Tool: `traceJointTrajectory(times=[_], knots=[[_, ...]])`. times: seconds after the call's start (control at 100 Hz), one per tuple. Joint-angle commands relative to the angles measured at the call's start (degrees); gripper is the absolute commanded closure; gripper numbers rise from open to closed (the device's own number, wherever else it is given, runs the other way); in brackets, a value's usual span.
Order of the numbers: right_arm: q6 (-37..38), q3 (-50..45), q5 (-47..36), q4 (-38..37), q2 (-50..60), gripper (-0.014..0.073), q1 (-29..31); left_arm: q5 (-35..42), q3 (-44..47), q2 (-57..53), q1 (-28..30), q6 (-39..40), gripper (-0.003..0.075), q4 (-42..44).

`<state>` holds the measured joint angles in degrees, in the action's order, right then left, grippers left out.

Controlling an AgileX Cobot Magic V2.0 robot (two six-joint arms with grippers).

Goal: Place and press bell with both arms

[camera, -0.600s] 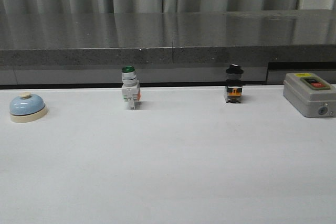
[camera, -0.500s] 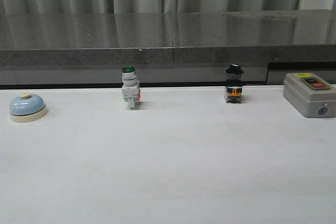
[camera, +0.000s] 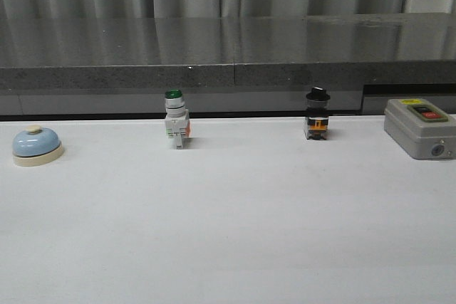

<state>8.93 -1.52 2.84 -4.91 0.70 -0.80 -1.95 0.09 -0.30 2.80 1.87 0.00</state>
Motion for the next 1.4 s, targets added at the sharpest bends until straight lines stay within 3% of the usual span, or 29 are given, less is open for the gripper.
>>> traceJointTrajectory(times=[0.0, 0.19, 0.51, 1.05, 1.17, 1.32, 1.39], knots=[[-0.2, 0.86, -4.28, -0.11, 0.9, 0.0654, 0.34, 6.1, 1.43, -1.59, 0.06, 0.09, 0.0741, -0.34], [-0.2, 0.86, -4.28, -0.11, 0.9, 0.0654, 0.34, 1.42, -3.73, 0.94, 0.06, 0.09, 0.0741, -0.34], [-0.2, 0.86, -4.28, -0.11, 0.9, 0.0654, 0.34, 1.01, -15.8, 14.74, 0.06, 0.09, 0.0741, 0.0], [-0.2, 0.86, -4.28, -0.11, 0.9, 0.0654, 0.34, -19.61, -43.17, 50.48, 0.06, 0.09, 0.0726, -0.78], [-0.2, 0.86, -4.28, -0.11, 0.9, 0.0654, 0.34, -20.62, -47.03, 56.73, -0.62, -0.21, 0.058, -0.78], [-0.2, 0.86, -4.28, -0.11, 0.9, 0.0654, 0.34, -20.86, -51.2, 64.65, -3.12, -1.87, 0.019, -0.63], [-0.2, 0.86, -4.28, -0.11, 0.9, 0.0654, 0.34, -21.09, -53.19, 68.51, -4.35, -1.87, 0.0076, -0.88]])
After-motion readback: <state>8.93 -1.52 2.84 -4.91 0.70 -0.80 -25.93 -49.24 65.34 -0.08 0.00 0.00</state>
